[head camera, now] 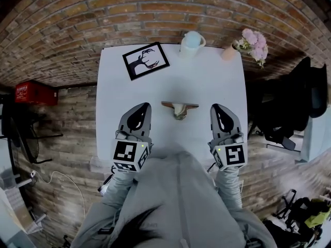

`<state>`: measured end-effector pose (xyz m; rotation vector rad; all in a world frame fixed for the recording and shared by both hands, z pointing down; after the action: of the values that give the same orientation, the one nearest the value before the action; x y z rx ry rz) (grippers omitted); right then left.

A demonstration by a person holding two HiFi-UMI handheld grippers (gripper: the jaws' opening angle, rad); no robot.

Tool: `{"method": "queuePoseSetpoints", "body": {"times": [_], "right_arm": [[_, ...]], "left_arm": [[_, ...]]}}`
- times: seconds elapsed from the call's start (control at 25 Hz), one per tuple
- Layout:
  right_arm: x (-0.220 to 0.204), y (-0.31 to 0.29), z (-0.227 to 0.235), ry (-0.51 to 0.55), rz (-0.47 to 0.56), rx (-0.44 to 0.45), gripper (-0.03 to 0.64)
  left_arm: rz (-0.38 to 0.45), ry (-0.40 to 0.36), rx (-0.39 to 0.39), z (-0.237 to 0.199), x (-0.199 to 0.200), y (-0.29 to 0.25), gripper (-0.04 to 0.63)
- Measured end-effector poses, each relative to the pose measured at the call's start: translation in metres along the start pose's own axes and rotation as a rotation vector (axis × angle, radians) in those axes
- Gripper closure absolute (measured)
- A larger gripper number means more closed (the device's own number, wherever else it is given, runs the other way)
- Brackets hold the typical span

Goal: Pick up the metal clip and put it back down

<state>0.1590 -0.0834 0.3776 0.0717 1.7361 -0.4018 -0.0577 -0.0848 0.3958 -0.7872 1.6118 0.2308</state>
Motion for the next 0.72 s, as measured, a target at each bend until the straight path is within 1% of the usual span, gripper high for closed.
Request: {"method": "queuePoseSetpoints", "body": {"times": [0.24,0.48,0.72], "right_arm": [[-0.009,-0.007,-0.006,0.048,-0.031,-0.003,0.592],[-0.02,-0.014,-0.024,0.119,-0.089,0.052,0.591],[-0.034,-0.019,-0.037,0.191,-0.125,0.102,0.589]], "left_arm": [[-0.006,0.004,-0.011,-0.003,-0.003,-0.002,0.569],[-0.015,0.012,-0.024,-0.003,-0.008,-0.002,0.569],[-0.018,0.014,-0.035,-0.001,-0.012,-0.002,0.569]]}}
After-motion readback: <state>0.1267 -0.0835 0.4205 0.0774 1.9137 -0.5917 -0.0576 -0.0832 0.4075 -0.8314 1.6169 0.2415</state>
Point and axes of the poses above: the fingertips, and each gripper's own axes: y backward along the fingers, z to its right, x out of its top, the point moved 2 cm from there along y, backward along the fingers, and after that the axes turned 10 degrees about -x, right-handed, at the moved point
